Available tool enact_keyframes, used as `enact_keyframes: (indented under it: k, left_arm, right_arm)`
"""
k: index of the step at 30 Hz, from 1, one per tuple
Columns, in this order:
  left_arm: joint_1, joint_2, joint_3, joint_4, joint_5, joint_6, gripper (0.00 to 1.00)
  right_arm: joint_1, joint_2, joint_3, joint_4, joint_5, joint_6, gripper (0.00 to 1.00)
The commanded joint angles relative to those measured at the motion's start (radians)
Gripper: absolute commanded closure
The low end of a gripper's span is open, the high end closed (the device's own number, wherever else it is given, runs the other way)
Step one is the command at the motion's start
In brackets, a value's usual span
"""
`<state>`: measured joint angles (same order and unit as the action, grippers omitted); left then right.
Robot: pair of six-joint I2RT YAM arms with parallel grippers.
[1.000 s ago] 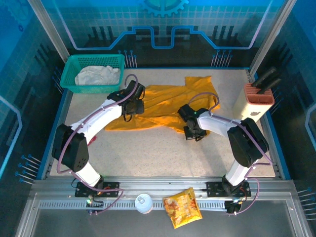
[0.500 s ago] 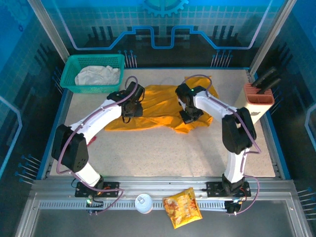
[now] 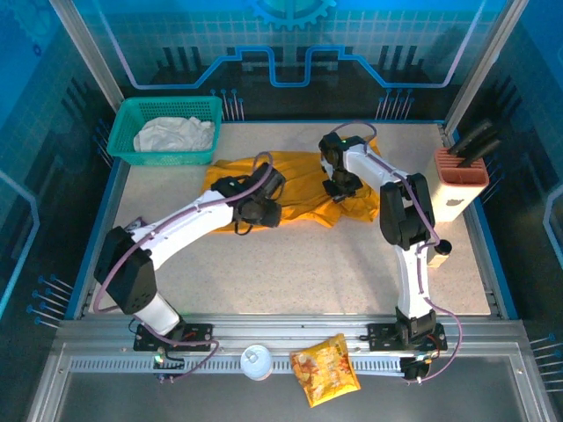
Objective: Fold and stack the t-shirts
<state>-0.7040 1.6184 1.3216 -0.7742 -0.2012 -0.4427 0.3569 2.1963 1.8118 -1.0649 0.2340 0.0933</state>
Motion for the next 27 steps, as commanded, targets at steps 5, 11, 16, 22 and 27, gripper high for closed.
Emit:
enact_keyframes:
  k: [5, 11, 16, 22, 27]
  left_arm:
    - [-0.107, 0.183, 0.057, 0.173, 0.213, -0.233, 0.50]
    - [-0.162, 0.336, 0.149, 0.235, 0.226, -0.351, 0.50]
    - [-0.169, 0.402, 0.184, 0.275, 0.214, -0.406, 0.49]
    - [-0.167, 0.464, 0.256, 0.252, 0.131, -0.415, 0.48]
    - [-0.166, 0.548, 0.350, 0.211, 0.106, -0.413, 0.48]
  right_arm:
    - [-0.017, -0.143, -0.118, 0.062, -0.043, 0.088, 0.64]
    - [-0.033, -0.368, -0.336, 0.161, -0.089, 0.145, 0.57]
    - [-0.054, -0.560, -0.521, 0.215, -0.110, 0.180, 0.56]
    - [-0.075, -0.762, -0.684, 0.237, -0.141, 0.198, 0.56]
    - [-0.083, -0.874, -0.755, 0.221, -0.154, 0.199, 0.56]
